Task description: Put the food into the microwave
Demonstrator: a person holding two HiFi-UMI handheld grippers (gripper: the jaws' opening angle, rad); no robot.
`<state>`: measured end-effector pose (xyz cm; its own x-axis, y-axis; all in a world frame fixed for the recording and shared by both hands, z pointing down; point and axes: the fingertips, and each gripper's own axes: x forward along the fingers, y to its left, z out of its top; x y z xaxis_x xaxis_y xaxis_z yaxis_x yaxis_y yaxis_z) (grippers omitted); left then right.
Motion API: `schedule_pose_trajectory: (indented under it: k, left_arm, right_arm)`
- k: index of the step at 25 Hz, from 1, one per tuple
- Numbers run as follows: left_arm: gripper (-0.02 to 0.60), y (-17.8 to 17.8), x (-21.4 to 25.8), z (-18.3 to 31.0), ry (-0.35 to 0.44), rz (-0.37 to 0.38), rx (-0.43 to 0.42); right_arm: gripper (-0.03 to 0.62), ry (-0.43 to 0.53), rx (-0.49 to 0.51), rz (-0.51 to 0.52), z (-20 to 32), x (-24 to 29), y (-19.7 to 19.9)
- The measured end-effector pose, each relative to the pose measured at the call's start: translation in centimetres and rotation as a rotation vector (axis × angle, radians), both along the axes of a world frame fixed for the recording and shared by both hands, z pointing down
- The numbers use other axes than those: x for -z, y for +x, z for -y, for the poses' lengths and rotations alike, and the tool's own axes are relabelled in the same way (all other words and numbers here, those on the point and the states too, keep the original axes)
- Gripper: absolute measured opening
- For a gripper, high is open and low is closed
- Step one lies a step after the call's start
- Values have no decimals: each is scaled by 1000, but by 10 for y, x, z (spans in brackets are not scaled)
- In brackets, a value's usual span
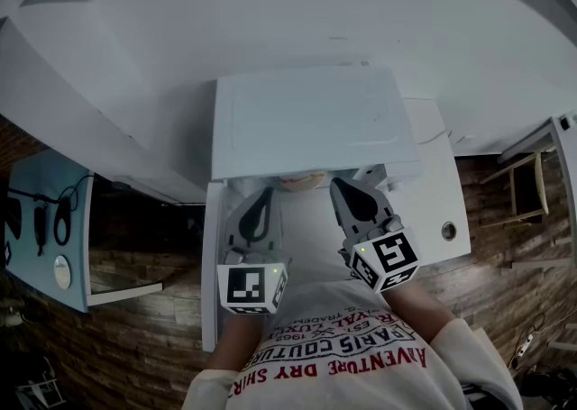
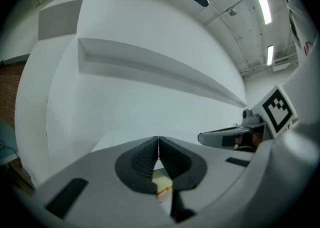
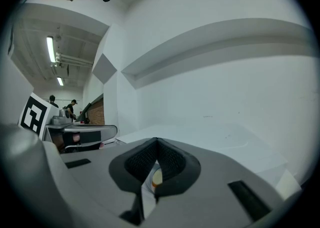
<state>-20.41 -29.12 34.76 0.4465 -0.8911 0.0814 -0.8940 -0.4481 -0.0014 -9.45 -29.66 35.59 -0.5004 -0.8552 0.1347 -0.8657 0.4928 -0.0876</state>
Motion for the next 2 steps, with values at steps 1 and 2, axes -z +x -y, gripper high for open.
schedule_pose_trajectory:
  k: [1,2]
  left_arm:
    - [8,0,-1,1,-2,0,0]
    - [8,0,-1,1,-3,0,-1]
  right_arm:
    - [12,-2,0,0,0,0,0]
    - [11,-4,0,1,1,-1,0]
